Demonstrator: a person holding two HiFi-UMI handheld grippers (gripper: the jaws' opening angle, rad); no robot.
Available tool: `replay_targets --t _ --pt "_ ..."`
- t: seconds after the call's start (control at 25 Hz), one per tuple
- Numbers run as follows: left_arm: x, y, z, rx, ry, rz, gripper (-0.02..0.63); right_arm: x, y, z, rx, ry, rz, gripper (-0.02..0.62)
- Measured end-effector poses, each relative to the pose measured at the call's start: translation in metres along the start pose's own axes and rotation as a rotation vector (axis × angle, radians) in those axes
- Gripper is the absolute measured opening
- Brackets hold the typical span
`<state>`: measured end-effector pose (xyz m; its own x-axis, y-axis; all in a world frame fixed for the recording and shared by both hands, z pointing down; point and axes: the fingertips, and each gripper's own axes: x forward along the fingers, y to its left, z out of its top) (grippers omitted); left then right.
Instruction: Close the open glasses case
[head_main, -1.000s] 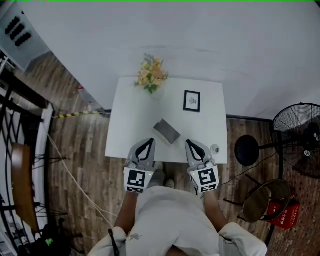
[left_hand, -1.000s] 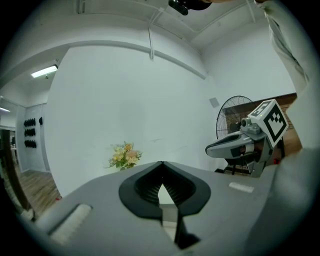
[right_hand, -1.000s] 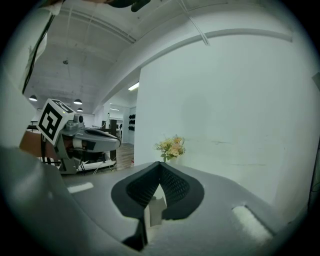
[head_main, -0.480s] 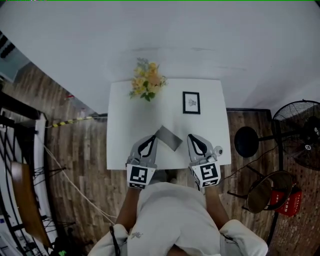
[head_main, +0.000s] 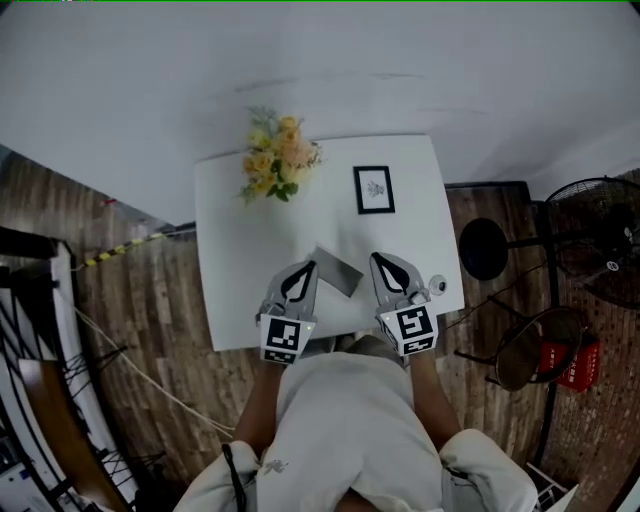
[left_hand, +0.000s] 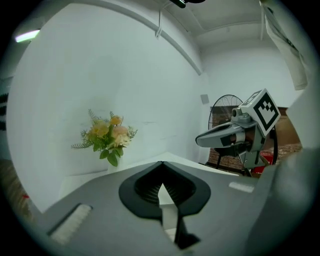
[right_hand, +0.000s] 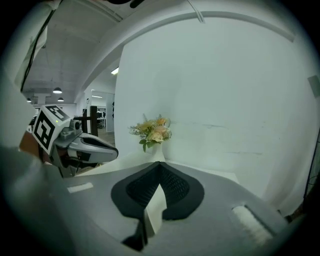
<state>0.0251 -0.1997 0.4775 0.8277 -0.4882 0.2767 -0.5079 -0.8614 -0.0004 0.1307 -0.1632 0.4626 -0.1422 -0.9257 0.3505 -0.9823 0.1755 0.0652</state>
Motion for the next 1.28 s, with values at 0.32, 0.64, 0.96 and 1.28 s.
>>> replay_targets --t 0.32,0.64,0.96,1.28 --pt "0.027 -0.004 -0.042 -0.029 0.088 -0.05 0.02 0.017 0.0 -0.042 -0.008 0.126 0.035 0.003" --pt "0.049 -0.012 -0.078 -0.066 0.172 -0.013 0.02 0.037 -0.002 -0.079 -0.01 0.2 0.128 0.003" --pt "0.056 -0.021 -0.105 -0.129 0.236 0.062 0.02 0.047 0.001 -0.105 -0.022 0.247 0.247 0.003" --pt "0.072 -0.027 -0.134 -0.156 0.302 0.09 0.02 0.058 0.003 -0.13 -0.027 0.287 0.315 0.003"
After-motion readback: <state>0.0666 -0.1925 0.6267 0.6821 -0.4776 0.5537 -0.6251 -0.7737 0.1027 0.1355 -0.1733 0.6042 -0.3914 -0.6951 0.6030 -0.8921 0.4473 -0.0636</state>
